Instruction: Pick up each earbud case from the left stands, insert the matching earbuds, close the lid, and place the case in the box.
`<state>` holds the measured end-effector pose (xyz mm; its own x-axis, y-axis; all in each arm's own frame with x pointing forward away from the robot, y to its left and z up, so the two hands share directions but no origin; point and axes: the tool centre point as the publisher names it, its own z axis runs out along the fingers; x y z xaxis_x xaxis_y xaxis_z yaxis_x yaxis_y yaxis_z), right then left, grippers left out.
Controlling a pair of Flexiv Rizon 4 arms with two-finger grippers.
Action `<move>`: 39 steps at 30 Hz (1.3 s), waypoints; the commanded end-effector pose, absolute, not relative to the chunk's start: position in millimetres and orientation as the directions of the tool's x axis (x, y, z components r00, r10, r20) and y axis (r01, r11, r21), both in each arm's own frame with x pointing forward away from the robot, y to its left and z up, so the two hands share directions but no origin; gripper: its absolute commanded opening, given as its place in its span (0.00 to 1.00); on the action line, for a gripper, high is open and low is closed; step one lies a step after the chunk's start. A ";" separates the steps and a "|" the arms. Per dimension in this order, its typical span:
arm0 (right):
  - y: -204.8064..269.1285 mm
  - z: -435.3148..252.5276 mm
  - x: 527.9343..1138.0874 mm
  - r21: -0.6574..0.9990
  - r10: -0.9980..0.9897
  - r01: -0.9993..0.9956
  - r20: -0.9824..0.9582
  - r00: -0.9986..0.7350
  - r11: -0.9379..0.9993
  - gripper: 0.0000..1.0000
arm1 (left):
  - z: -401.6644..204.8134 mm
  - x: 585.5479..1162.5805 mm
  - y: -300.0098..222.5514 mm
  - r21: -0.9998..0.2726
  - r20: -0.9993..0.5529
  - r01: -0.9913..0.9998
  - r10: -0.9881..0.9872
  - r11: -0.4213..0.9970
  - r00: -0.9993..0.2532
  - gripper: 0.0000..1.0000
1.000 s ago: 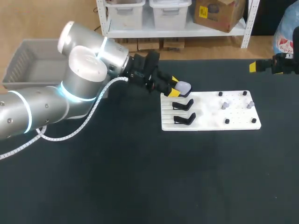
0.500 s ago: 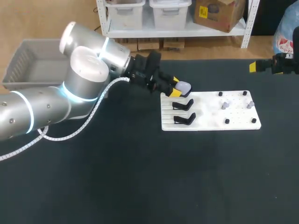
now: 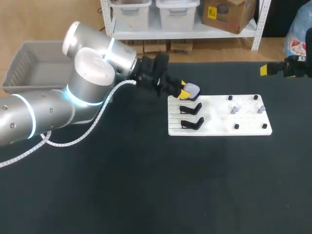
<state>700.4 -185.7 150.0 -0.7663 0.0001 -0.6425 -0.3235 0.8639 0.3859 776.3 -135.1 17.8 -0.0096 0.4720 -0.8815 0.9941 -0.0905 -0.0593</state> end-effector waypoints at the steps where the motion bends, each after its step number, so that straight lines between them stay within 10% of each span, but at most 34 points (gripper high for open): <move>1: -185.8 150.0 700.2 0.386 0.000 -0.324 -0.643 -0.766 0.864 1.00 | 26.3 765.5 -129.9 -0.041 -0.885 0.996 0.465 -0.079 0.000 0.00; 39: -185.8 150.0 700.2 0.386 0.000 -0.324 -0.643 -0.766 0.864 1.00 | 115.2 664.5 -117.0 0.013 -0.995 0.999 0.098 0.050 0.008 0.00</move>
<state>700.4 -185.6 150.0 -0.7663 0.0000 -0.6425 -0.3236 0.8639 0.3859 673.1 -117.1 115.8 0.0066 0.0957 -0.9954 0.9915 -0.1301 -0.0059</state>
